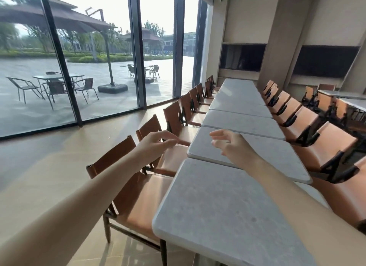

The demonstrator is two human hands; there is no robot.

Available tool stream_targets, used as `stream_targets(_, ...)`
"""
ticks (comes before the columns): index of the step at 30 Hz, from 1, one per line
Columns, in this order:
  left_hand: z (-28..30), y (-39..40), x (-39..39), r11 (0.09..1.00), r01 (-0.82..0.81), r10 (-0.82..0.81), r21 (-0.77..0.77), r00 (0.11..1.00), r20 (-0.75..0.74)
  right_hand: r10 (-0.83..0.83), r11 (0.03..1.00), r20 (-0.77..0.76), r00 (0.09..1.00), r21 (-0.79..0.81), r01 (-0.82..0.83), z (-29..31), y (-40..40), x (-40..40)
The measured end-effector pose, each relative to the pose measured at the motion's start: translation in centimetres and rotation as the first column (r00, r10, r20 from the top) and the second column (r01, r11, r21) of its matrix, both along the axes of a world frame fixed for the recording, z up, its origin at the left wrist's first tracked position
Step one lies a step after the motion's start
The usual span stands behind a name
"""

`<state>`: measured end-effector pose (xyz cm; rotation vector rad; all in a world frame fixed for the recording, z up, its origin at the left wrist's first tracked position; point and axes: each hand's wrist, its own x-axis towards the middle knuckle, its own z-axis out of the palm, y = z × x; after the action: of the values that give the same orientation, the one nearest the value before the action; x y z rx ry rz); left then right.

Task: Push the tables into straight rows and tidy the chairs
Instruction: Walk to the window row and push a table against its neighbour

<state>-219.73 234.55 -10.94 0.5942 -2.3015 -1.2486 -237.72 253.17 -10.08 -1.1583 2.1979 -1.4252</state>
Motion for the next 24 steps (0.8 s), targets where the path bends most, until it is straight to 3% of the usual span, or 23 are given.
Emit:
stream_targets(5,0.3,-2.4,-0.8,0.991,0.027,-0.017,0.129,0.997,-0.077,-0.002,0.998,0.029,1.0,-0.064,0.004,0.7,-3.5,0.3)
stream_targets(24,4.4,-20.6,-9.7,0.996,0.067,-0.061,-0.058,0.993,0.103,0.082,0.983,0.091,0.992,-0.174,-0.065,4.3,-23.3,-7.9)
